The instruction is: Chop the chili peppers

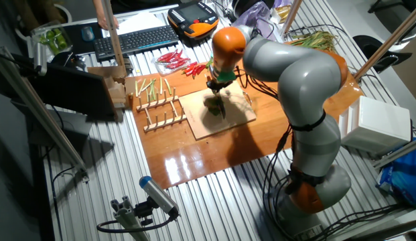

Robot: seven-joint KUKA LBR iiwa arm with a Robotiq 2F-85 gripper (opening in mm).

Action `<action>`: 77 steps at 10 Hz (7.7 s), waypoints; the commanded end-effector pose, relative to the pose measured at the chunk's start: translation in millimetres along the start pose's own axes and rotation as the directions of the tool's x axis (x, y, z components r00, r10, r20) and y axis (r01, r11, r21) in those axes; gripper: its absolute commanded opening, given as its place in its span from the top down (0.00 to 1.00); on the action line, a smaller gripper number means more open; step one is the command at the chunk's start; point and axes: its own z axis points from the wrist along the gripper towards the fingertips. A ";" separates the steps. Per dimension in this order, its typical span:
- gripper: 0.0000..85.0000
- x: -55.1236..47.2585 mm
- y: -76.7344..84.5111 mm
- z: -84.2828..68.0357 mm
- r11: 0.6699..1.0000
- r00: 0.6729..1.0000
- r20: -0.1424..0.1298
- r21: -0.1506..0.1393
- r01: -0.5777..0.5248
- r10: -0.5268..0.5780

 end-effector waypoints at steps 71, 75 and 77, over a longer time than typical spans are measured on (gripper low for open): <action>1.00 2.8 4.3 -64.5 0.948 0.934 -0.168 0.009 -0.320 0.316; 1.00 21.0 0.4 -73.9 0.720 0.696 -0.233 0.027 -0.693 0.679; 1.00 25.1 2.9 -73.4 0.642 0.619 -0.222 0.050 -0.765 0.754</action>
